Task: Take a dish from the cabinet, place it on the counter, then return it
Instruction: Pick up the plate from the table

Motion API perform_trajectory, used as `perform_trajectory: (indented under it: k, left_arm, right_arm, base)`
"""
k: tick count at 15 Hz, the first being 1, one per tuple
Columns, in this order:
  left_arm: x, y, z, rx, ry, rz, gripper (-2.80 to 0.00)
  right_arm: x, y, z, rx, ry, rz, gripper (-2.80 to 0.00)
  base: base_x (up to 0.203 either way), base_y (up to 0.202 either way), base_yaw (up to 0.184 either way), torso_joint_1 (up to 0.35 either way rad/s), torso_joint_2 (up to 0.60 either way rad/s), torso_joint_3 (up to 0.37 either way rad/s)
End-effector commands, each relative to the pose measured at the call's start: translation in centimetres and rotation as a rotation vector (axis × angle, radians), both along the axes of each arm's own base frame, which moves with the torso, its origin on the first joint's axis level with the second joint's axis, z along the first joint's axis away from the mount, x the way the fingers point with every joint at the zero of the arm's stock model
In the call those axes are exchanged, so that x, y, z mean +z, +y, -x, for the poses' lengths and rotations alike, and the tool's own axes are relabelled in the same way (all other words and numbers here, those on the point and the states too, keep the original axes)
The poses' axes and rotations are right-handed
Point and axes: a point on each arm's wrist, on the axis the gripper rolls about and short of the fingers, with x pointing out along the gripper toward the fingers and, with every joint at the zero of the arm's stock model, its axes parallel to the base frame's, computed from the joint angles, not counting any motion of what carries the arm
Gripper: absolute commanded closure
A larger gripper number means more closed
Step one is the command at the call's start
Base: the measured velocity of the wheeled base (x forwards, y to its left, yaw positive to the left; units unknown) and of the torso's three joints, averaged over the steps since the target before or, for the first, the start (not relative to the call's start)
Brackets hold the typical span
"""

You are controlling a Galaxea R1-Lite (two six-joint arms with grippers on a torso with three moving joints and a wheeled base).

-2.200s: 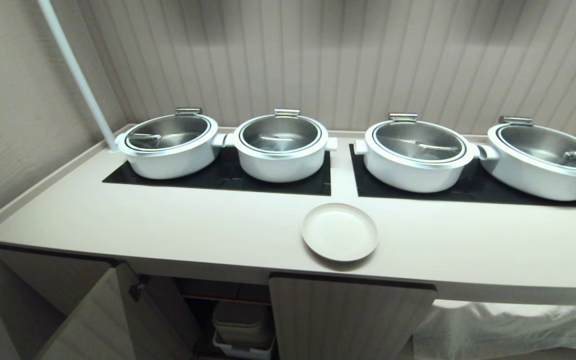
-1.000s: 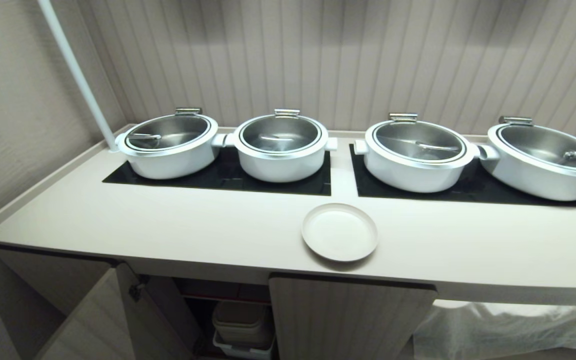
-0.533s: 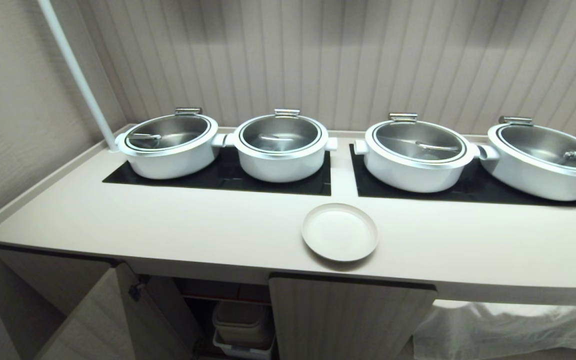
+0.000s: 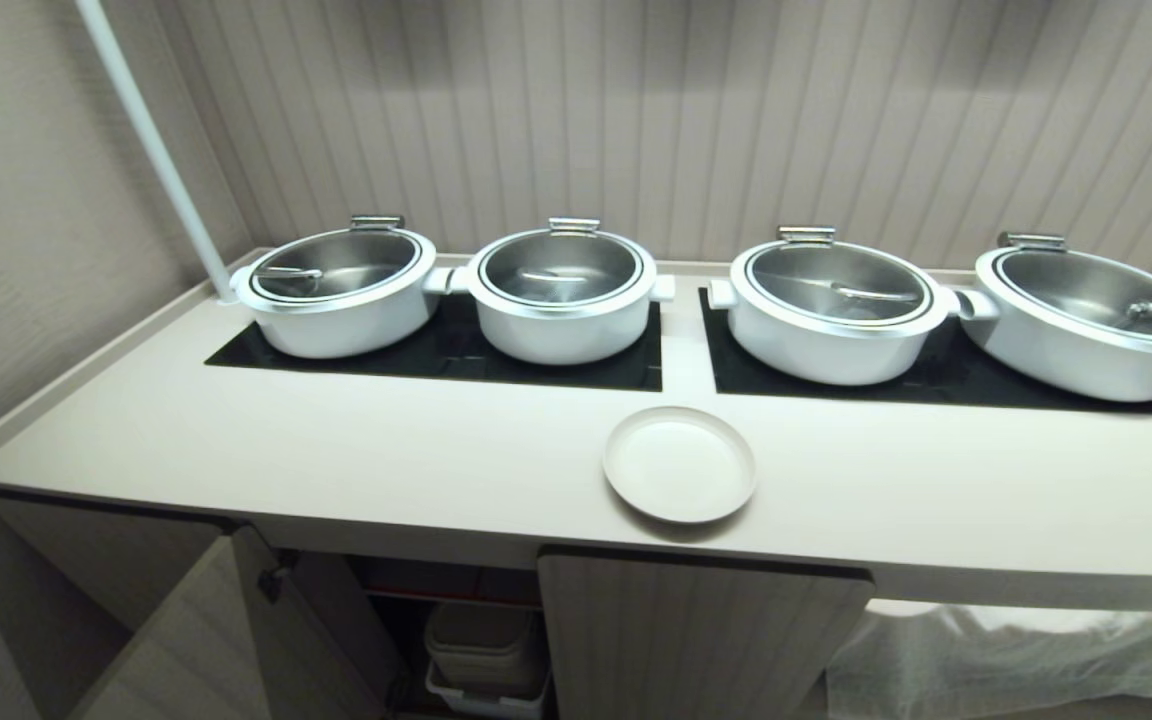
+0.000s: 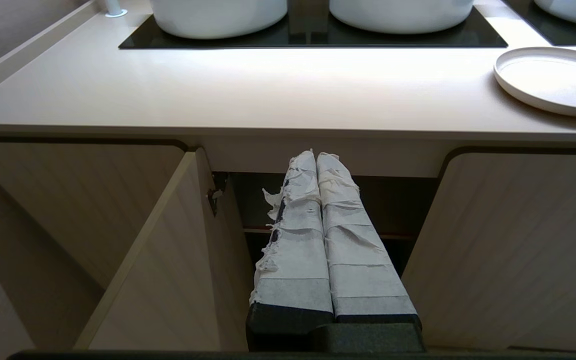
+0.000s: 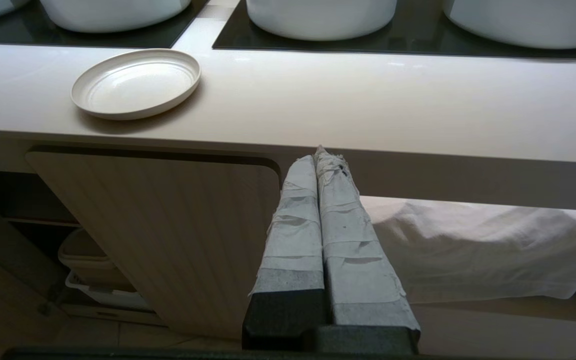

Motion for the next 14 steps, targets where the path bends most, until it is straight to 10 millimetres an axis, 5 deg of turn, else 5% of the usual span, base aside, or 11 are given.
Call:
perform_trajectory:
  k: [1,6,14]
  left_arm:
    - [0.01,0.00,-0.01,0.000,0.000,0.000,0.00]
    - [0.01,0.00,-0.01,0.000,0.000,0.000,0.00]
    - [0.01,0.00,-0.01,0.002,0.000,0.000,0.00]
  right_arm:
    - [0.00,0.00,-0.01,0.000,0.001,0.000,0.00]
    - [-0.04,0.00,-0.02,0.000,0.002,-0.001,0.00]
    - [0.00,0.00,-0.01,0.000,0.001,-0.001,0.00]
  base:
    - [0.000,0.000,0.000,0.000,0.00,0.000]
    - [-0.001,-0.031,0.007,0.005,0.00,0.002]
    - [0.000,-0.194,0.000,0.001,0.00,0.003]
